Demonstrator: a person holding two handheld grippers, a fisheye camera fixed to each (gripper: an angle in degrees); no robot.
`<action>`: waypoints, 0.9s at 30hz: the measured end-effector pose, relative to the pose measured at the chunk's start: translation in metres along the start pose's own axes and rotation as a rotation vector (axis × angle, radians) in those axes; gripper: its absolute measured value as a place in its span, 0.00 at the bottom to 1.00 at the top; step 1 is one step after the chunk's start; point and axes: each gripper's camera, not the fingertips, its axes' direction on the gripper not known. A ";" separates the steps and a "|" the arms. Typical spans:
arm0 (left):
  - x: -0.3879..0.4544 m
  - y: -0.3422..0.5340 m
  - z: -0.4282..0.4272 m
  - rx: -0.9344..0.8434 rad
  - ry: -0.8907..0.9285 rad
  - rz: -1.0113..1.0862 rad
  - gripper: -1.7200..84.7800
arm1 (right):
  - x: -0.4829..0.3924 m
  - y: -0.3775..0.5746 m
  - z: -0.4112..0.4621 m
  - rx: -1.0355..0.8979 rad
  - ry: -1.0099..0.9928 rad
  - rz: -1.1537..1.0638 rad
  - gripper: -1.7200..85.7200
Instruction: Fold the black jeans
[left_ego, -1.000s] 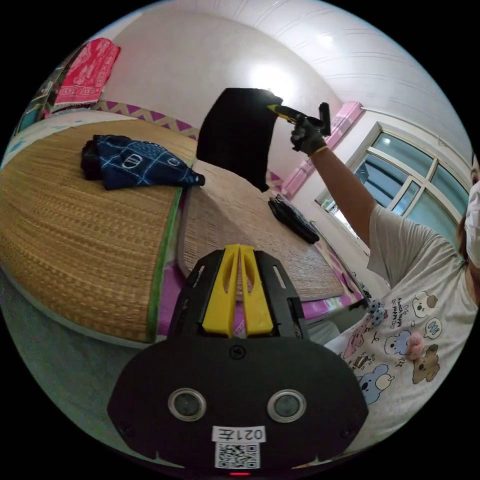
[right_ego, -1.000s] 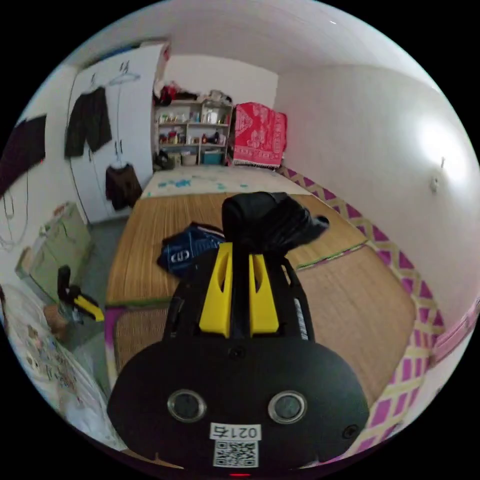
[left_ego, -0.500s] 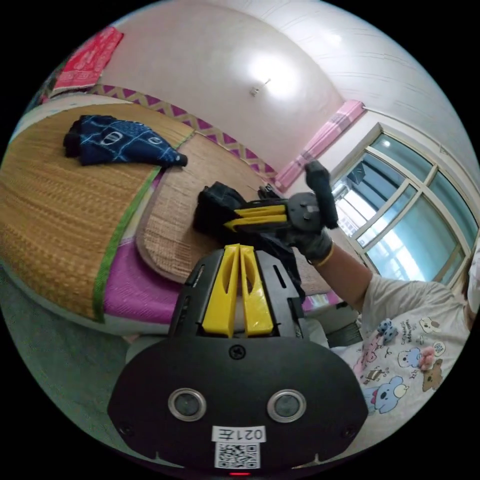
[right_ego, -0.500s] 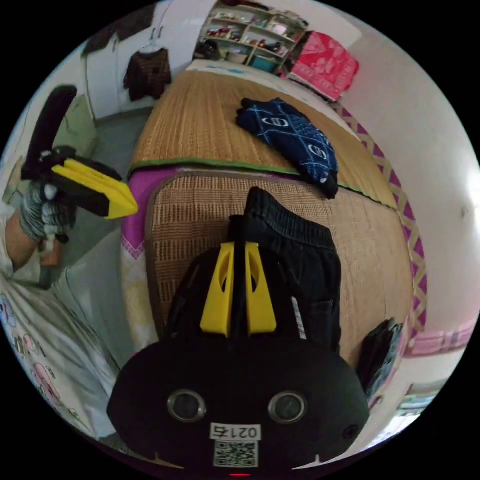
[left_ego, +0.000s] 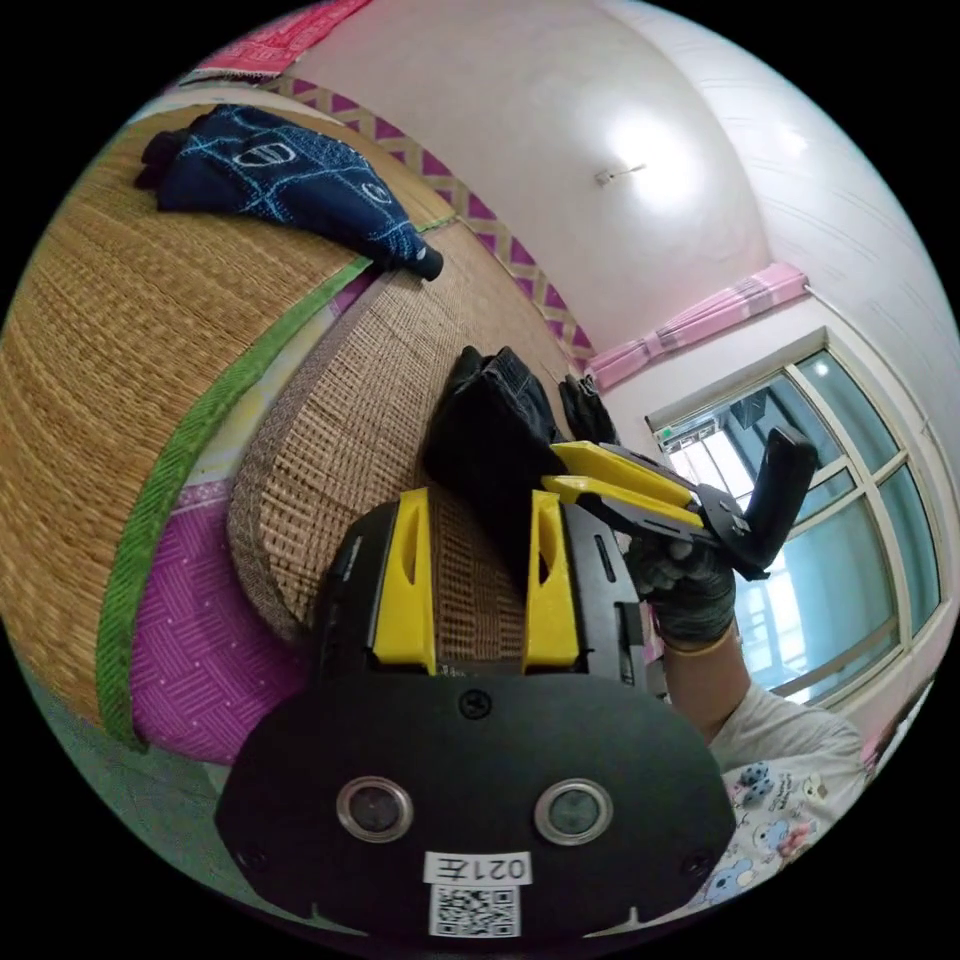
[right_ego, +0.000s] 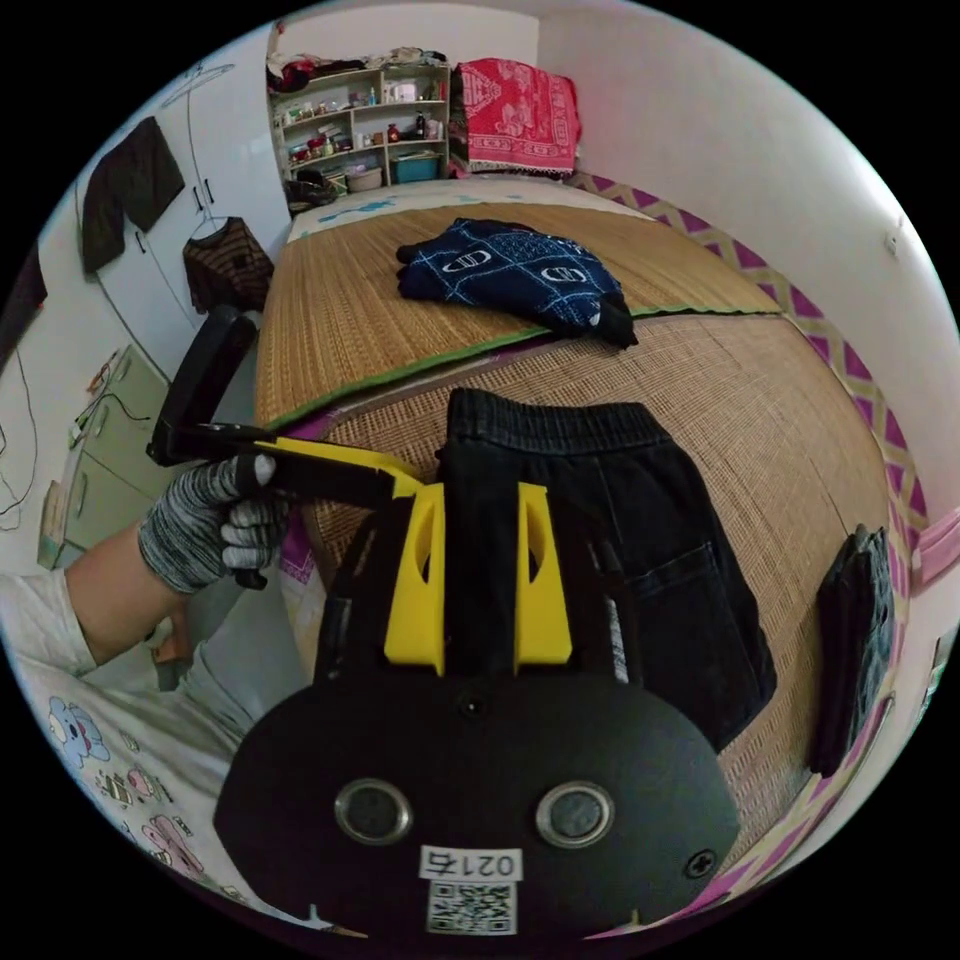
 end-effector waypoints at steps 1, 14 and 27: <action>-0.003 -0.004 0.009 -0.007 -0.008 -0.006 0.17 | 0.005 0.006 -0.004 -0.007 -0.007 0.010 0.13; -0.040 -0.019 0.081 0.016 0.191 -0.178 0.12 | 0.211 0.199 -0.240 0.383 -0.238 0.411 0.03; 0.015 -0.011 0.175 -0.138 0.087 -0.097 0.02 | 0.349 0.721 -0.405 0.649 -0.243 1.272 0.02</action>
